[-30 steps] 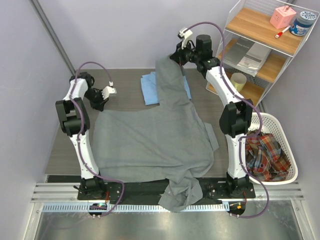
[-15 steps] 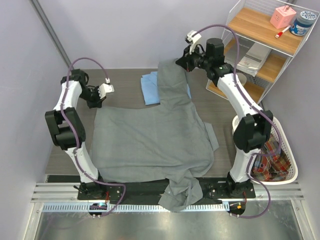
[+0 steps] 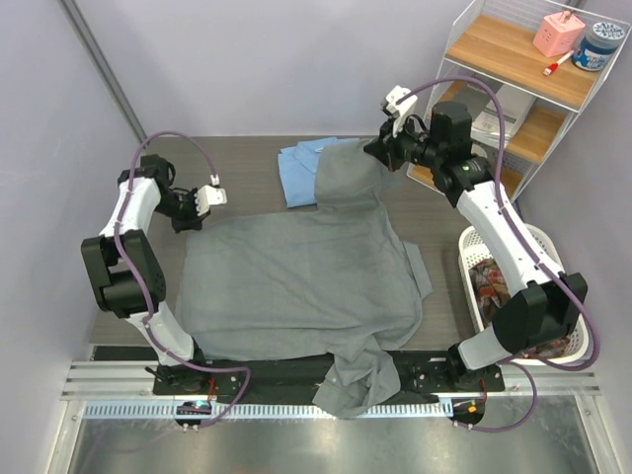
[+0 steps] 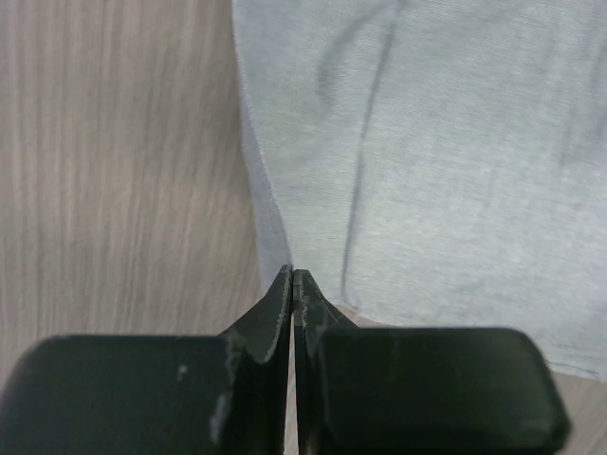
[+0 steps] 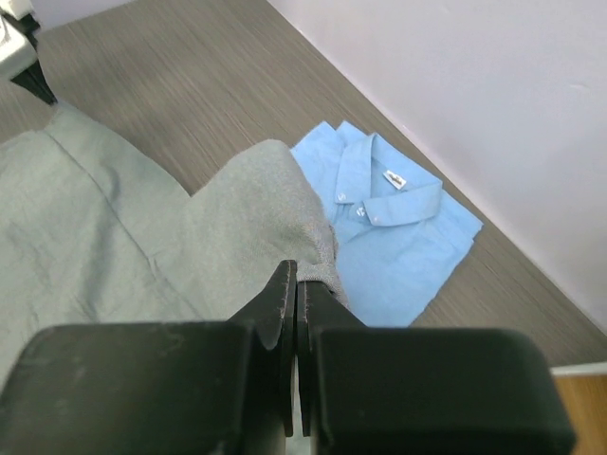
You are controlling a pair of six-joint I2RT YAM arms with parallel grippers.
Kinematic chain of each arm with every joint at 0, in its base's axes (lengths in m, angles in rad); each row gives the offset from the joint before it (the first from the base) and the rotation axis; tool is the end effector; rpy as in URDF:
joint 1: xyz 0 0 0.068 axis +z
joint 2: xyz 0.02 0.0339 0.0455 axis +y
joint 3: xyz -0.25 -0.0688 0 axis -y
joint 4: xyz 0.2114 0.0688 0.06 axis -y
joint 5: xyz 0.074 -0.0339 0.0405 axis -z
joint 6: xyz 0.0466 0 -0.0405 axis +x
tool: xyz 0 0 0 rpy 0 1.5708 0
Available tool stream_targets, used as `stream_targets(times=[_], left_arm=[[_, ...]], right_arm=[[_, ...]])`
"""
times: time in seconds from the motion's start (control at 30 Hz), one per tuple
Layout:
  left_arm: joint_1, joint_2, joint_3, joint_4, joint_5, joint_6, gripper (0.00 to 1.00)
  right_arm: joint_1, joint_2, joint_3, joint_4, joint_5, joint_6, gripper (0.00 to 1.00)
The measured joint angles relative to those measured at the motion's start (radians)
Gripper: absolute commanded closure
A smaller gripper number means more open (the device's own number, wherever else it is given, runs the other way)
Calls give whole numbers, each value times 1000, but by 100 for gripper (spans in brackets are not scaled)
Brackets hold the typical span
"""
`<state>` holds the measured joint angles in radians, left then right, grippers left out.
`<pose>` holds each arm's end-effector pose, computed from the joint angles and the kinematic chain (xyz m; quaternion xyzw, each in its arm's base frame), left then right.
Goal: Fold and stack the long sleeve shirts
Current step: Fold the shirt
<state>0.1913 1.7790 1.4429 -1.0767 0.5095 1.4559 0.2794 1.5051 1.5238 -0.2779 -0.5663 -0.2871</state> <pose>0.3078 0.0365 0.2318 0.5862 0.7664 -0.1147 0.2362 0.3039 0.1132 0.3979 -0.3763 0.6831 0.2192 0.5864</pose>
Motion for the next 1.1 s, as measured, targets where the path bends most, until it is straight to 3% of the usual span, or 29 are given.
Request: stream_targets(times=[0.23,0.33,0.43,0.57,0.67,0.77,1.1], left_arm=[[0,100,93,93,-20,-185,100],[1,182,200,60,10,-230,100],[-4,183,213,-26,38,-237,100],[-18,116,61,-57,36,-245,100],[-31,65,-119,-43,0,-254,100],[-41,68,-203,-20,-50,-272,100],[-55,132,-169,35,-206,-327,100]], right_arm=[[0,40,-38,-23,32,-23,99],[0,66,-58,-70,21,-27,99],[0,66,-144,-111,12,-50,99],[8,100,-267,-169,23,-89,99],[12,188,-285,-194,48,-110,99],[13,269,-285,-204,76,-125,99],[14,447,-208,-253,194,-137,99]])
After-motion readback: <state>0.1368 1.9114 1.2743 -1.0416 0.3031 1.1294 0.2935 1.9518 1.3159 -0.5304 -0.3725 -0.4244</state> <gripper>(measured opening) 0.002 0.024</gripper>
